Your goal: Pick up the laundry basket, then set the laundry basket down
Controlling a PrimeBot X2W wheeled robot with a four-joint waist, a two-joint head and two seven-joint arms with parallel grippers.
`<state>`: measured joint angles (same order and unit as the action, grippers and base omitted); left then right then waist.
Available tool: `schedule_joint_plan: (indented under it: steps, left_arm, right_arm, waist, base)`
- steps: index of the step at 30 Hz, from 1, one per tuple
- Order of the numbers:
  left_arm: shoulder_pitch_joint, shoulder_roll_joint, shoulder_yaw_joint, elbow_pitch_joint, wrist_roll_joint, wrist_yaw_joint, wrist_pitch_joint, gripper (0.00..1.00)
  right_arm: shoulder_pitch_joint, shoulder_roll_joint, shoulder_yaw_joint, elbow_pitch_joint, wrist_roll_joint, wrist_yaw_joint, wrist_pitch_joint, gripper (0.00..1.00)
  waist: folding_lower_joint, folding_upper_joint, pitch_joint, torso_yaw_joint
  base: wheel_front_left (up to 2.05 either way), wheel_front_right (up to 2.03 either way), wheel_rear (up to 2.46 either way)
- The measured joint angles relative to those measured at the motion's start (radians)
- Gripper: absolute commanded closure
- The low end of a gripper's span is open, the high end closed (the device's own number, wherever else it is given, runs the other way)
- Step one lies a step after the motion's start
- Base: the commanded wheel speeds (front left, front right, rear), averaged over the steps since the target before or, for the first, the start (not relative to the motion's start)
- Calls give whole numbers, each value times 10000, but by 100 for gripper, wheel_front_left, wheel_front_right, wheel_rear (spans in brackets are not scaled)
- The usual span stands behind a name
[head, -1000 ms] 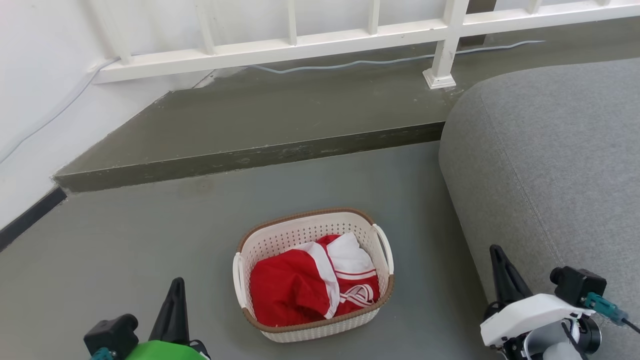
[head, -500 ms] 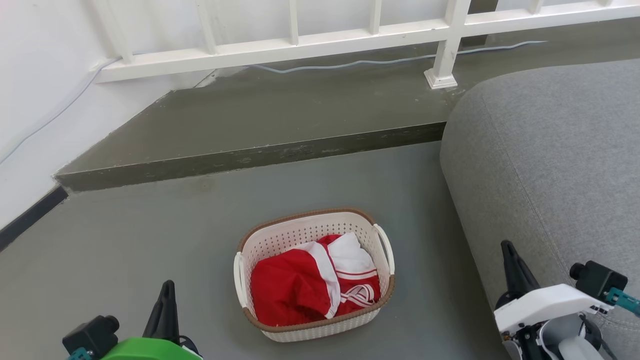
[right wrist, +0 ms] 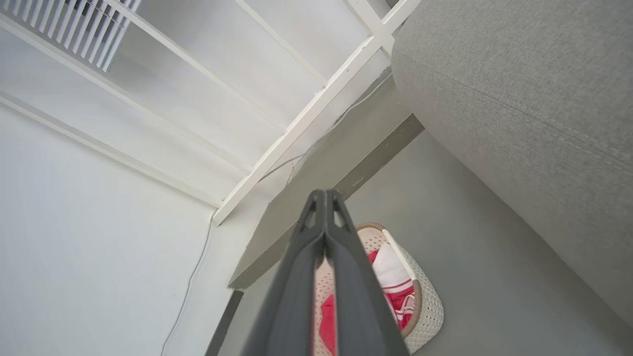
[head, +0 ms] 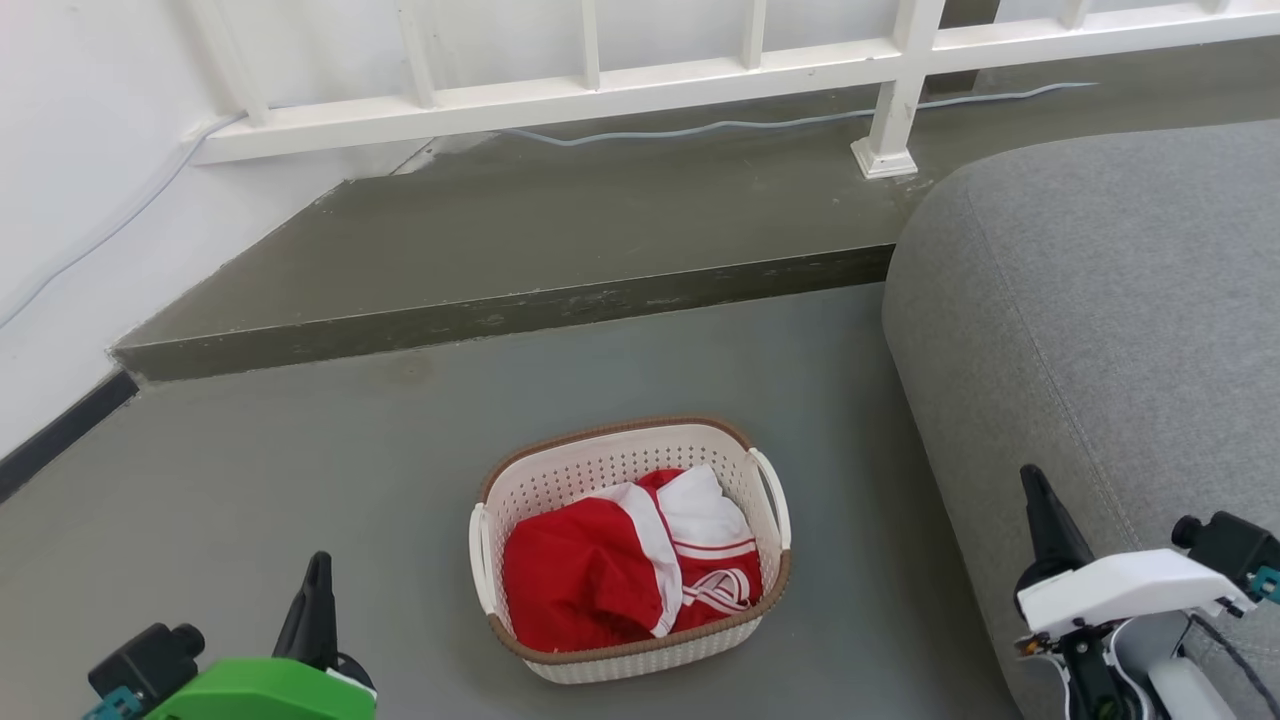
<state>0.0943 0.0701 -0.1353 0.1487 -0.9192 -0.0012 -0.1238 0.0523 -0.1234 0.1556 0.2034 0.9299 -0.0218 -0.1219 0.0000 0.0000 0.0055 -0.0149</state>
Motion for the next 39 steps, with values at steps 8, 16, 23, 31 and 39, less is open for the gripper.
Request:
schedule_joint_plan:
  steps: [8, 16, 23, 31, 39]
  left_arm:
    - [-183, 25, 146, 105, -928, -104, 222, 100]
    - [-381, 59, 334, 261, -1965, -257, 454, 100]
    - [-491, 73, 453, 385, -2786, -389, 629, 100]
    - [-665, 92, 644, 516, -3827, -529, 838, 100]
    - [-863, 107, 805, 688, -4918, -706, 1101, 100]
  right_arm:
    - [-101, 29, -274, 50, 957, 134, 219, 100]
    - [-276, 63, -545, 123, 1923, 334, 454, 100]
    - [-330, 113, -788, 198, 2763, 479, 627, 100]
    - [-479, 148, -1062, 278, 3730, 656, 876, 100]
    - [-631, 213, -1363, 357, 4824, 849, 1070, 100]
  waist:
    - [0, 0, -2, 19]
    - [1, 0, -4, 39]
    - [0, 0, -6, 57]
    - [0, 0, -9, 76]
    - [0, 0, -12, 98]
  base:
    - [0, 0, 0]
    - [0, 0, 0]
    - [0, 0, 0]
    - [0, 0, 0]
    - [0, 0, 0]
